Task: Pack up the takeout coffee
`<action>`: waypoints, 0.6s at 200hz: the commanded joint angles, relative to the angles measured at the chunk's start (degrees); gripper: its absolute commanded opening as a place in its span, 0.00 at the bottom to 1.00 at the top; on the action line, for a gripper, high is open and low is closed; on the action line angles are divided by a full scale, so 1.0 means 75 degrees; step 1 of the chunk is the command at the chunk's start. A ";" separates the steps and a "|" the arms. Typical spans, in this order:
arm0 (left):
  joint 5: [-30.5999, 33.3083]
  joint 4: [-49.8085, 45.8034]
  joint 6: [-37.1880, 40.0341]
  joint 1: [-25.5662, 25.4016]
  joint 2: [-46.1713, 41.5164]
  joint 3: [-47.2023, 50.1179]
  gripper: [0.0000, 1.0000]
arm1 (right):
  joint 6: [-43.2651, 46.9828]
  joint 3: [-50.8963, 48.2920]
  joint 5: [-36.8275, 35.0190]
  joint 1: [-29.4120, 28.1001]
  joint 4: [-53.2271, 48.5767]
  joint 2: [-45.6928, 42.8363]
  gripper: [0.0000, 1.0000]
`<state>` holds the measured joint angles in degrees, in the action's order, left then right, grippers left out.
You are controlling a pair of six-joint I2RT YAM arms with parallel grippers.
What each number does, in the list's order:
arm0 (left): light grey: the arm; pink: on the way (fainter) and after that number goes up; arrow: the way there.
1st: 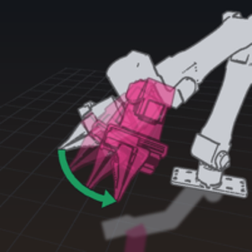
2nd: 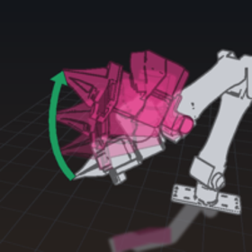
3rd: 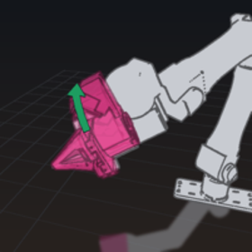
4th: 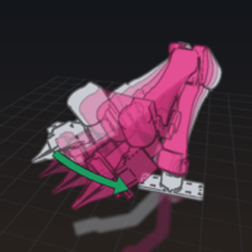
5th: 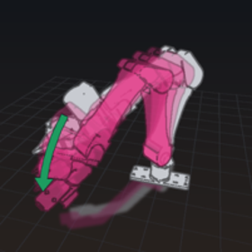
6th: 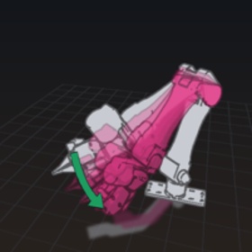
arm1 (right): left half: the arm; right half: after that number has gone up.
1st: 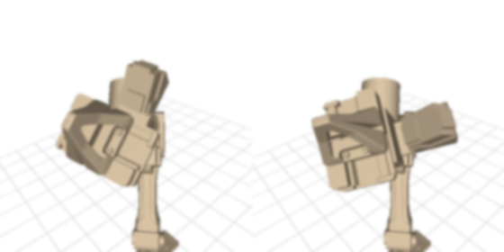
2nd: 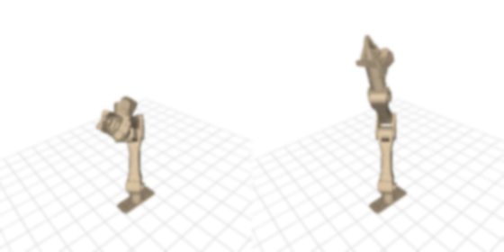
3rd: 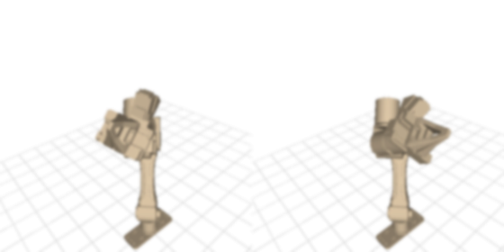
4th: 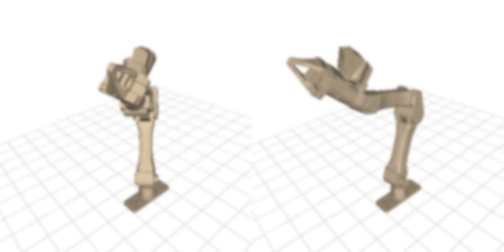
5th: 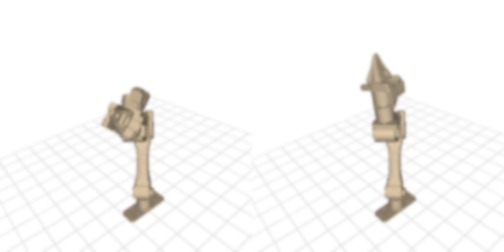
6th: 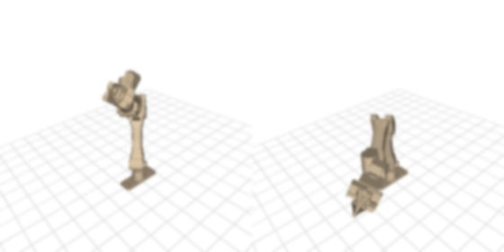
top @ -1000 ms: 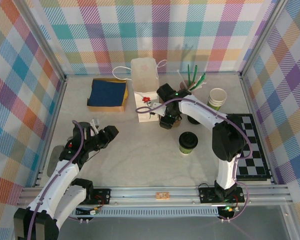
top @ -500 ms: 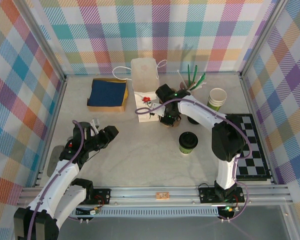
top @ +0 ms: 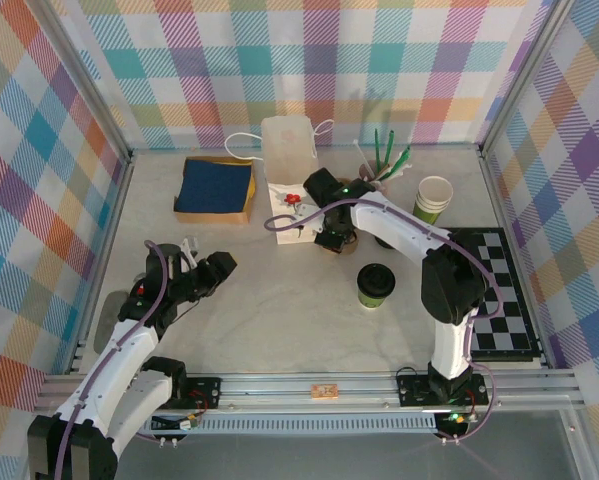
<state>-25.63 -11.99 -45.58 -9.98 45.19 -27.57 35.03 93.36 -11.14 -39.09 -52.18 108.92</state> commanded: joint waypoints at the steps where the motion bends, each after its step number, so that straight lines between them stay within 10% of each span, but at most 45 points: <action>1: 0.0016 -0.0028 0.0055 0.0134 -0.0073 -0.0120 0.56 | -0.0248 0.0331 -0.0601 -0.0095 -0.0003 -0.0376 0.00; 120: 0.0147 -0.0276 0.0201 0.0144 -0.0152 -0.0414 0.55 | 0.0503 0.0218 -0.3028 -0.0804 0.1495 -0.1758 0.00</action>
<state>-24.82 -13.08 -45.28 -9.96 45.10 -29.10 36.45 94.11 -29.02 -44.10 -45.32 98.15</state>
